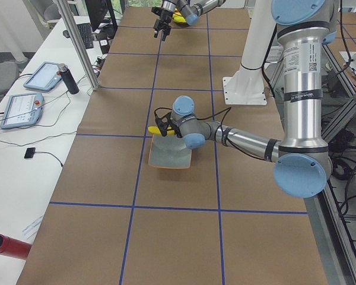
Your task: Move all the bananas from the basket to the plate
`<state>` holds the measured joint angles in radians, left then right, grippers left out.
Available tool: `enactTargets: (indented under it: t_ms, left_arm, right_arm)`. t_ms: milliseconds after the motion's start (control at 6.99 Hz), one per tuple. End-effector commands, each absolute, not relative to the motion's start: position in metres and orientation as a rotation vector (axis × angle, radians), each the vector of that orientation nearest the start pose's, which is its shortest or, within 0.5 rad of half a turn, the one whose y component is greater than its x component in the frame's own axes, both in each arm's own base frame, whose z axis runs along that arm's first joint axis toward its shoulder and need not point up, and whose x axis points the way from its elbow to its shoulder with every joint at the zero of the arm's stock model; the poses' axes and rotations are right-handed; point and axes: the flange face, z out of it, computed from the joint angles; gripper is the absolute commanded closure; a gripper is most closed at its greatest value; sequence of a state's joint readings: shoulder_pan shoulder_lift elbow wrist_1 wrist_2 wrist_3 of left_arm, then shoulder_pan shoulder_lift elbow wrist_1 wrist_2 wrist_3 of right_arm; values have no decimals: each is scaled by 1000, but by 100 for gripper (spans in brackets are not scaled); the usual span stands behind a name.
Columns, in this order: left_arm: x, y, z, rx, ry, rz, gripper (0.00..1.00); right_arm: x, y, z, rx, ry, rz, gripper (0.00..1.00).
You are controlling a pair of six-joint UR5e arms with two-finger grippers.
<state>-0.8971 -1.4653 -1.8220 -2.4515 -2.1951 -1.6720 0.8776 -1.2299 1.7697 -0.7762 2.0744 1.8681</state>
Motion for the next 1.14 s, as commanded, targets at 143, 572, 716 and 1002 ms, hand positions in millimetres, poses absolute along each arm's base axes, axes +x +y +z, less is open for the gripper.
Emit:
enactTargets:
  t_ms: [143, 572, 716, 1002]
  left_arm:
    - [221, -412, 524, -126, 1082, -575, 98]
    - [203, -397, 552, -25, 1045, -515, 0]
    - [201, -394, 551, -17, 1068, -499, 0]
    - [193, -407, 537, 10, 1096, -511, 0]
  right_arm:
    - [-311, -506, 287, -33, -1392, 649, 0]
    - [-309, -508, 289, -22, -1391, 644, 0]
    - [-296, -515, 290, -8, -1391, 661, 0]
    - [-252, -524, 331, 60, -1320, 614, 0]
